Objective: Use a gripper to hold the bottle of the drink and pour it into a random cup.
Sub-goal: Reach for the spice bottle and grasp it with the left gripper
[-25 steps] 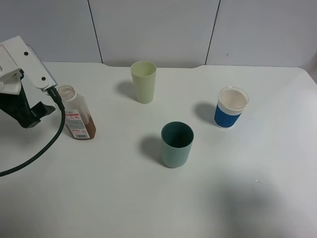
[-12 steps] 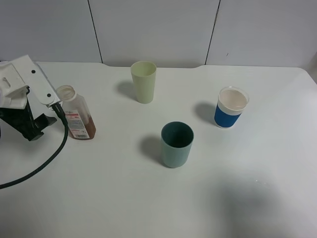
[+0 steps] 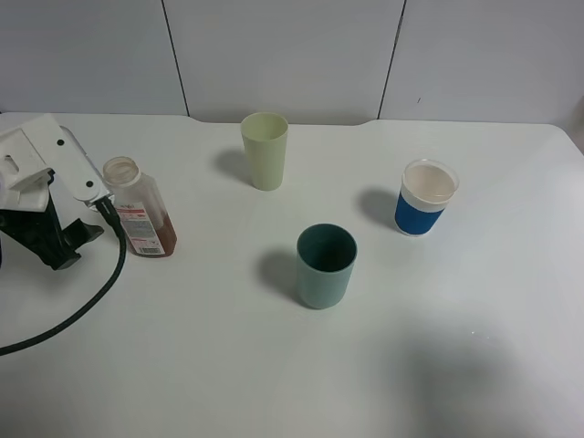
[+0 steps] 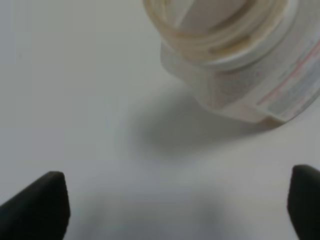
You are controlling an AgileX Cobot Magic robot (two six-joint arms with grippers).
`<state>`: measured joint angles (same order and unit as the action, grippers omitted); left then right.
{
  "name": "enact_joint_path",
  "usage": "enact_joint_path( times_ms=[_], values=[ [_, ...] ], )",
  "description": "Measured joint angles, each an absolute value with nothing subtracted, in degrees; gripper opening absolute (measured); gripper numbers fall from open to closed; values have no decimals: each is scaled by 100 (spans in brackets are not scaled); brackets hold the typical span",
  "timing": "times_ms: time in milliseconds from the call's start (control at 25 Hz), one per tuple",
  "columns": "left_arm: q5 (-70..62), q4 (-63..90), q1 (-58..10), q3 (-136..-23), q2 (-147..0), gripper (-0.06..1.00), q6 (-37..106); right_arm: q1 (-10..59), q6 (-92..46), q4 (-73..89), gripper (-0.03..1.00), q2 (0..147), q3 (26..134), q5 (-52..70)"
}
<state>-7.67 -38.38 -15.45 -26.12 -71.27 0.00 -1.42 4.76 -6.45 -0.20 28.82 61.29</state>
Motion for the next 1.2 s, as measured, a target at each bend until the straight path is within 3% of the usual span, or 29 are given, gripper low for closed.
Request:
enact_joint_path(
  times_ms=[200,440,720,1000,1200],
  values=[
    [-888,-3587,-1545,-2612,-7127,86,-741,-142,476,-645,63,-20,2882,6129],
    [-917,-4298,-1545,-2612,-7127,95,-1742,-142,476,-645,63,-20,2882,6129],
    [-942,-4866,-1545,-2612,-7127,97,-1878,-142,476,-645,63,-20,2882,6129],
    [-1616,-3662,-1545,-2612,-7127,97,-1738,-142,476,-645,63,-20,2882,6129],
    [-2233,-1672,-1425,-2612,-7127,97,-290,-142,476,-645,63,-20,2882,6129]
  ],
)
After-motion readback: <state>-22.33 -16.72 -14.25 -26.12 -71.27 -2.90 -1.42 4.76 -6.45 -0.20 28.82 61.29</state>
